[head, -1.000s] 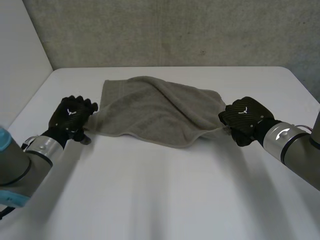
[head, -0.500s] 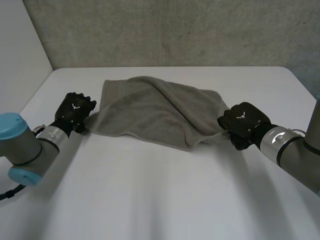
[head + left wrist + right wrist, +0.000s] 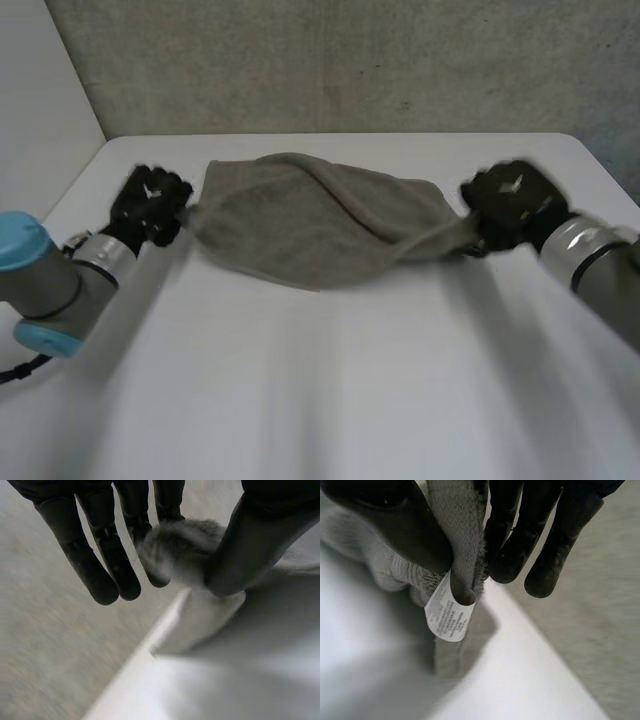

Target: Fold the towel.

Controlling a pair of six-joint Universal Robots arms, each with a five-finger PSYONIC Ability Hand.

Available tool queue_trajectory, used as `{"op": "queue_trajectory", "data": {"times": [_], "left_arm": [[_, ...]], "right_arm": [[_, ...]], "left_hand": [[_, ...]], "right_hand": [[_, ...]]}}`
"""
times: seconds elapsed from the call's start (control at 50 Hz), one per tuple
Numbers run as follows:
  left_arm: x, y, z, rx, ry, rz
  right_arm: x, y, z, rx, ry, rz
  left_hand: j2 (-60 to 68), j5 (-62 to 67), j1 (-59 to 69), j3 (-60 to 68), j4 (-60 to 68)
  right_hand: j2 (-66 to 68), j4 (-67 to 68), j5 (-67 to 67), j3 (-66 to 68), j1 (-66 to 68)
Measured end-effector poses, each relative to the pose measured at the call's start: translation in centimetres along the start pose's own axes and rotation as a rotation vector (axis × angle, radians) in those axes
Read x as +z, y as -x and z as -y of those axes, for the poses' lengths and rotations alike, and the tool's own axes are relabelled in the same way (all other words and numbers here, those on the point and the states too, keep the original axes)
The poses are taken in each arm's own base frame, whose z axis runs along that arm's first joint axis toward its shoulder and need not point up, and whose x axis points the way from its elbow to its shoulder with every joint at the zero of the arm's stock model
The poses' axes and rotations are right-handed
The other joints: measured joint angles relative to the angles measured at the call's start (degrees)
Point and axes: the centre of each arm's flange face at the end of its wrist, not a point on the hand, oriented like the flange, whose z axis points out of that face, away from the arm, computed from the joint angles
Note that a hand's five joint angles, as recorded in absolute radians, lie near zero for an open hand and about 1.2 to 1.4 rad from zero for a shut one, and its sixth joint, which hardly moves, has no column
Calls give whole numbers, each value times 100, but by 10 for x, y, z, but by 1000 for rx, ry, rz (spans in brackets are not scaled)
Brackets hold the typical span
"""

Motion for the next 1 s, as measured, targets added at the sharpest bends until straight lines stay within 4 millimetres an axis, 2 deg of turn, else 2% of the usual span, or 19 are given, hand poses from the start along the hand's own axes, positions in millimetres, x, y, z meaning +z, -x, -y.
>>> {"op": "queue_trajectory", "data": {"times": [0.12,0.18,0.3,0.4,0.58,0.74,0.84,0.92,1.0], "left_arm": [[-15,43,63,-79,-213,96],[-30,61,90,-115,-289,133],[-66,79,126,-191,-327,167],[-91,76,134,-241,-280,138],[-112,57,125,-316,-161,27],[-103,50,96,-399,-66,-11],[-83,50,79,-436,-24,-23],[-55,59,82,-402,-45,8],[-22,80,113,-319,-146,93]], "right_arm": [[-6,-61,30,147,-111,-146],[-14,-81,40,198,-119,-156],[-36,-90,51,250,-47,-62],[-53,-89,55,248,35,23],[-69,-91,52,136,154,83],[-61,-84,30,70,222,134],[-40,-72,24,30,192,162],[-13,-68,42,-51,64,116],[15,-78,89,-110,-215,-49]], "left_hand": [[0,10,0,11,0],[0,43,0,16,0],[1,51,0,26,0],[1,53,0,28,0],[1,54,2,29,0],[2,54,4,30,0],[3,54,5,31,0],[26,53,5,37,0],[33,54,5,42,2]], "right_hand": [[-3,0,0,0,0],[-3,0,0,0,0],[-3,0,0,0,0],[-3,0,0,0,0],[-3,0,0,0,0],[-3,0,0,0,0],[-3,0,0,0,0],[-3,0,0,0,1],[-3,0,0,0,1]]}}
